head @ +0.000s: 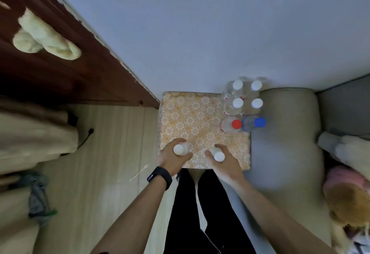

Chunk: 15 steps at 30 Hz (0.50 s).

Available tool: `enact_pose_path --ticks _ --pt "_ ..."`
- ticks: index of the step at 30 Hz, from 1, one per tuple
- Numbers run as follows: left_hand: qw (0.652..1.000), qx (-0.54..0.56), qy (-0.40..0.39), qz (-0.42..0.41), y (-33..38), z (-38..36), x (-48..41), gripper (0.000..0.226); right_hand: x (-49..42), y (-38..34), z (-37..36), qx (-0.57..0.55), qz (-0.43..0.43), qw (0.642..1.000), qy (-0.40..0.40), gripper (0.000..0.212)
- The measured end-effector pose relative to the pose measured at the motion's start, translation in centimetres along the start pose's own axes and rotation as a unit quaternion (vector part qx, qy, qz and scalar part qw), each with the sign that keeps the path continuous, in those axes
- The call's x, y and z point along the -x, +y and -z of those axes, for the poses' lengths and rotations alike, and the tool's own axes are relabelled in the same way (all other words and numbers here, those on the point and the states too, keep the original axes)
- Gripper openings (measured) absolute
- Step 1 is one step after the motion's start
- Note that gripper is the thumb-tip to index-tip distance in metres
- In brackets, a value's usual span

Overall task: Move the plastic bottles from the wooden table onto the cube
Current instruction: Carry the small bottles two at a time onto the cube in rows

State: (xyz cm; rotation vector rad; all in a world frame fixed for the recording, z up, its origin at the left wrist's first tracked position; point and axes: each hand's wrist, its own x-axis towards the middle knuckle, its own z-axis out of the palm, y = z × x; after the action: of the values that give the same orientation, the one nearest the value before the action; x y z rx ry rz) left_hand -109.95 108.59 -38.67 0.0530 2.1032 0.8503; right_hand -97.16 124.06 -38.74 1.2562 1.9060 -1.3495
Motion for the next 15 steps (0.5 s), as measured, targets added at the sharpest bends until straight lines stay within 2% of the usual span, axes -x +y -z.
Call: enact_pose_path --ticks 5,10,15 --pt "0.998 0.029 0.021 -0.046 -1.1 -0.4 -2.3 0.046 -2.6 -0.7 -1.1 0.008 0.031 0.999 0.04 0.066" --pt "0.998 -0.024 0.004 -0.055 -2.0 0.1 -3.9 0.059 -4.0 -0.9 -0.9 -0.025 0.019 0.997 0.068 0.069" --pt "0.996 -0.059 -0.046 -0.044 -1.9 0.2 -4.4 0.085 -3.7 -0.8 -1.0 0.021 -0.027 0.999 0.032 0.097"
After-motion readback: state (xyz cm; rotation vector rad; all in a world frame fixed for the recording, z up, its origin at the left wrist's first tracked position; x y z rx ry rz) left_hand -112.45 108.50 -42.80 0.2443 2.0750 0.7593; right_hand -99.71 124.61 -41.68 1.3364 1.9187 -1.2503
